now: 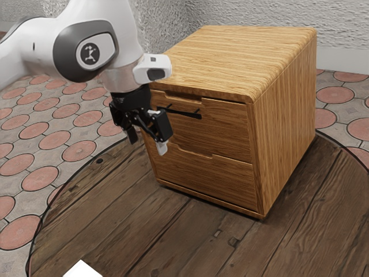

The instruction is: Pull the drawer handle with one arm to open the drawer

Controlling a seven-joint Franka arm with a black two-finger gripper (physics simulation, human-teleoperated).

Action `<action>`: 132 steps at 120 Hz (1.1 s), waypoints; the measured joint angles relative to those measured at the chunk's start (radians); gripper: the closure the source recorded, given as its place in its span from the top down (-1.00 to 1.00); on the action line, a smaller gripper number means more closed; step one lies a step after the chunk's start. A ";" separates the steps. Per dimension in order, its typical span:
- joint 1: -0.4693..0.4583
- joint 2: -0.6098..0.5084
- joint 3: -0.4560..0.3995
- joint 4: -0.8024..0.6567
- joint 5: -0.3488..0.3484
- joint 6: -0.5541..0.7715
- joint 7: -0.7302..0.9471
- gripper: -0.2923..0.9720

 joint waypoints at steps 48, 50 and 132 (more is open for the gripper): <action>0.159 -0.130 -0.079 0.117 -0.022 -0.051 -0.201 0.54; 0.147 -0.131 -0.085 0.117 -0.022 -0.053 -0.247 0.54; 0.077 -0.233 -0.101 -0.205 -0.058 0.295 -1.327 0.54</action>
